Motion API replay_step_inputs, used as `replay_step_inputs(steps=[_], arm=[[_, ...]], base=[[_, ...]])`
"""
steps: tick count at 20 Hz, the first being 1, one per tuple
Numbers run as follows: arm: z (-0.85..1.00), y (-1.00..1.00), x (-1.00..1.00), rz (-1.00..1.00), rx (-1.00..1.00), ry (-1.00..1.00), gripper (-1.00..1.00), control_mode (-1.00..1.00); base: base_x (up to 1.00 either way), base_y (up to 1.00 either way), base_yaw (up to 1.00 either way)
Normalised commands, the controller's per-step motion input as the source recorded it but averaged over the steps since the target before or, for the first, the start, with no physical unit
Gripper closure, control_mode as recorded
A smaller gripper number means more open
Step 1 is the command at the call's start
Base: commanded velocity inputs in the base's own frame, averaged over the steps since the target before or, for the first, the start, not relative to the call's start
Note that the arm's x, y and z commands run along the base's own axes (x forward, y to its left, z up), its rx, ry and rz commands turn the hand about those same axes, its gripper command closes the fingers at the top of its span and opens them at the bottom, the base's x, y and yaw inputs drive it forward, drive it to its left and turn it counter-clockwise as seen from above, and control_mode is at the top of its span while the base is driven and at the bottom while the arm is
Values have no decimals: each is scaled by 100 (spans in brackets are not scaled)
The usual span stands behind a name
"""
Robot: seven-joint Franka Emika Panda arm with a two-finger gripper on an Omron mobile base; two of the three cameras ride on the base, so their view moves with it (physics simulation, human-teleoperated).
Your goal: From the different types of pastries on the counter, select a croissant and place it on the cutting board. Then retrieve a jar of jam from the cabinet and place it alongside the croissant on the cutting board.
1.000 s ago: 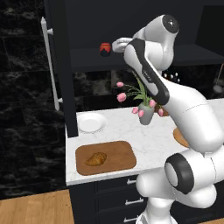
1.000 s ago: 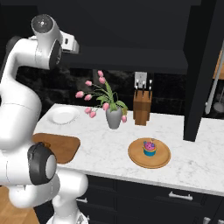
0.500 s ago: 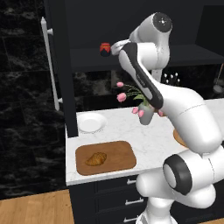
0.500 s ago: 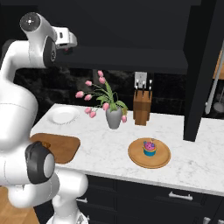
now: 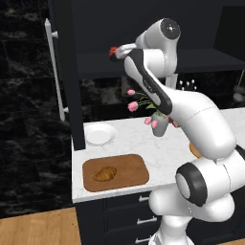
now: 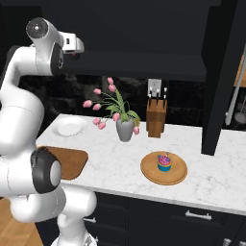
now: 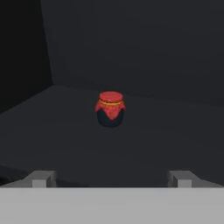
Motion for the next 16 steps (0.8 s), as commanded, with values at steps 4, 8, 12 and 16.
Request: replay_step_inputs(steps=[4,8,12,16], arm=[[17,10,42,-3,-2,2,-100,-100],[16,16,48,-3,-5,9,-100,-100],[4,23,45,0,2,12,-100,-100],[0,9,31,0,3,12,-100,-100]], base=[[0,0,0],[0,0,0],[0,0,0],[0,0,0]])
